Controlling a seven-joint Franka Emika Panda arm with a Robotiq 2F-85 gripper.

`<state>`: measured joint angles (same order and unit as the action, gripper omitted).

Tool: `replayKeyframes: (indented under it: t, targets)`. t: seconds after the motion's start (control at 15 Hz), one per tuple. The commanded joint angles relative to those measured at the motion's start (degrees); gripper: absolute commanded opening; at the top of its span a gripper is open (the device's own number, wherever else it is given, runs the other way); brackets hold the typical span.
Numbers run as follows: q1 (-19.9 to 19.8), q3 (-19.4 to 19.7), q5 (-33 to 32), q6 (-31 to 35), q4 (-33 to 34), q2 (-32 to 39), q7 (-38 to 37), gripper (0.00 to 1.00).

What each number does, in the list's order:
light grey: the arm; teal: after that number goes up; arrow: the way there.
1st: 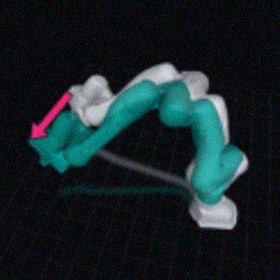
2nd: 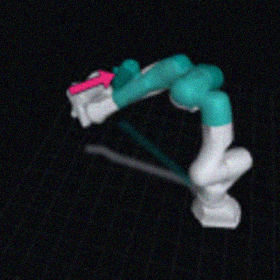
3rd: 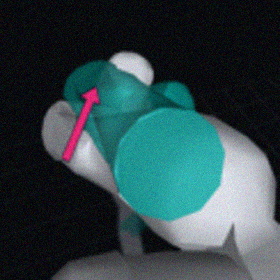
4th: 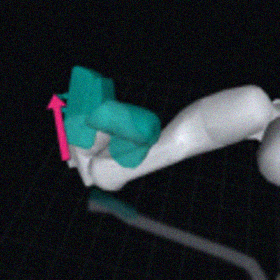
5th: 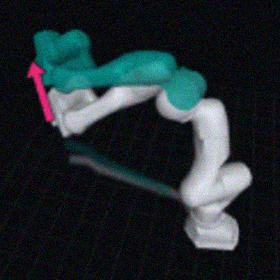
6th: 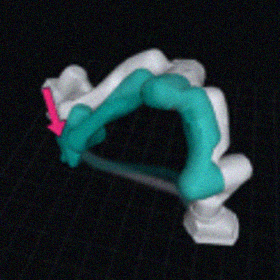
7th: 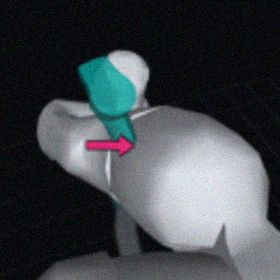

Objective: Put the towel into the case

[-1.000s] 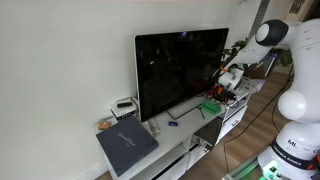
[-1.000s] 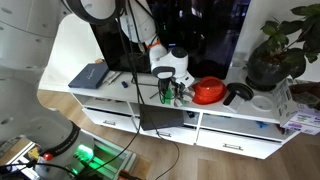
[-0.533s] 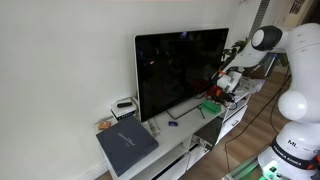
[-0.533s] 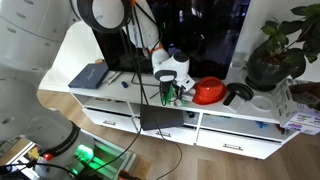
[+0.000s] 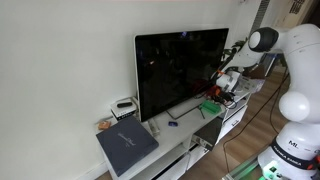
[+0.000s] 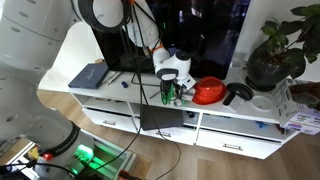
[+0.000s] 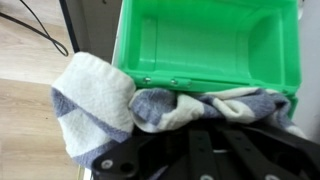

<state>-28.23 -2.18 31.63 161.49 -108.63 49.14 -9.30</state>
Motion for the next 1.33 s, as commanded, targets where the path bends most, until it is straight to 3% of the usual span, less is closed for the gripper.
replayKeyframes:
  t: [0.0, 0.8, 1.27]
  targets:
    - [1.01, 0.67, 0.41, -0.94, 1.56, 1.71, -0.65, 0.0]
    - [-1.82, -1.1, 3.75, 2.19, -9.95, -10.98, 2.27, 0.0]
    - [-4.3, -1.18, 9.19, 8.52, -14.6, -15.41, 3.47, 0.0]
